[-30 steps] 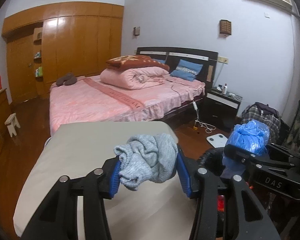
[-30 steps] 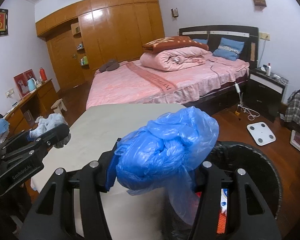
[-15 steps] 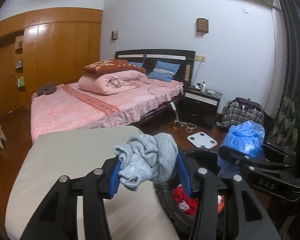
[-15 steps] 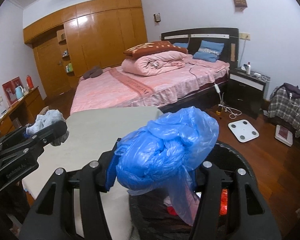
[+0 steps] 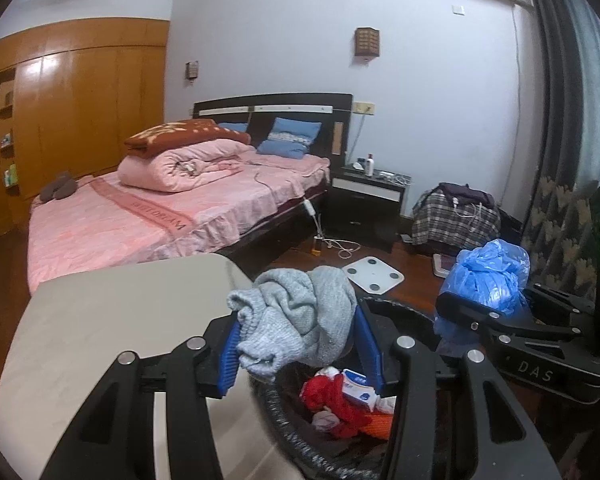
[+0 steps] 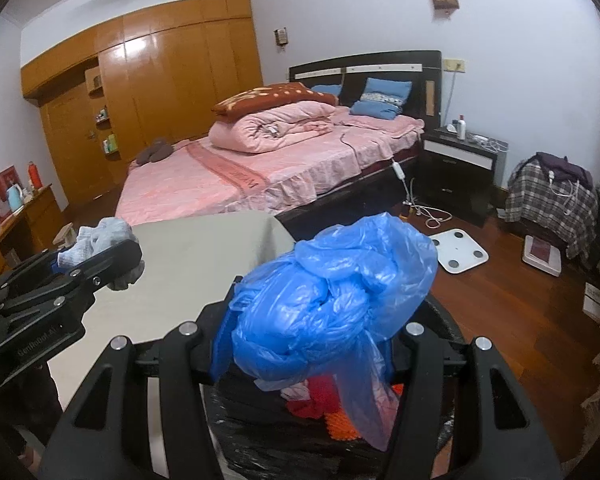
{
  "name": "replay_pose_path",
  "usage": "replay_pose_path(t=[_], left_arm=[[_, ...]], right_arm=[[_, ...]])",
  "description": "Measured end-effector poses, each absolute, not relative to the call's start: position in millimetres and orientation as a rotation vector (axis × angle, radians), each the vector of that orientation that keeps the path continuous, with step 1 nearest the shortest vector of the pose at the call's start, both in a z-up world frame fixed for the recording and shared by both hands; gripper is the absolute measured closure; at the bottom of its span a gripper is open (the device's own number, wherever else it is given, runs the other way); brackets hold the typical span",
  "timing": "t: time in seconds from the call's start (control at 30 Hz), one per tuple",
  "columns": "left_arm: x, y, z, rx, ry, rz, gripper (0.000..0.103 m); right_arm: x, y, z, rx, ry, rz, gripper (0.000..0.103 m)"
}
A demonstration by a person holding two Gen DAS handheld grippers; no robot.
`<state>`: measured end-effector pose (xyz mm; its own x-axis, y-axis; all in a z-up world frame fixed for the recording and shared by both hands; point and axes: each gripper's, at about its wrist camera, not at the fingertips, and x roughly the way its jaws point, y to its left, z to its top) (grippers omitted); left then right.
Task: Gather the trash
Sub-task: 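Carry the grey cloth and blue bag over the bin with both tools, then open both tools to drop the grey cloth and blue bag into the bin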
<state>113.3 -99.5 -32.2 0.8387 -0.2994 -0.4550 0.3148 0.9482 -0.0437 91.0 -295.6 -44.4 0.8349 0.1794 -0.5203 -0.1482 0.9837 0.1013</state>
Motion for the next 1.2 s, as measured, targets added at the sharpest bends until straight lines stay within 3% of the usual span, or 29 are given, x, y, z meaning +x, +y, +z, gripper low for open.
replay_pose_path(t=[1.03, 1.17, 1.2], left_arm=[[178, -161, -91, 0.063, 0.567, -0.434, 0.052], [186, -162, -94, 0.049, 0.584, -0.439, 0.046], [187, -162, -95, 0.046, 0.586, -0.440, 0.044]], right_arm=[[134, -339, -99, 0.076, 0.650, 0.109, 0.048], [139, -340, -105, 0.067, 0.662, 0.099, 0.035], [141, -341, -108, 0.066, 0.667, 0.094, 0.028]])
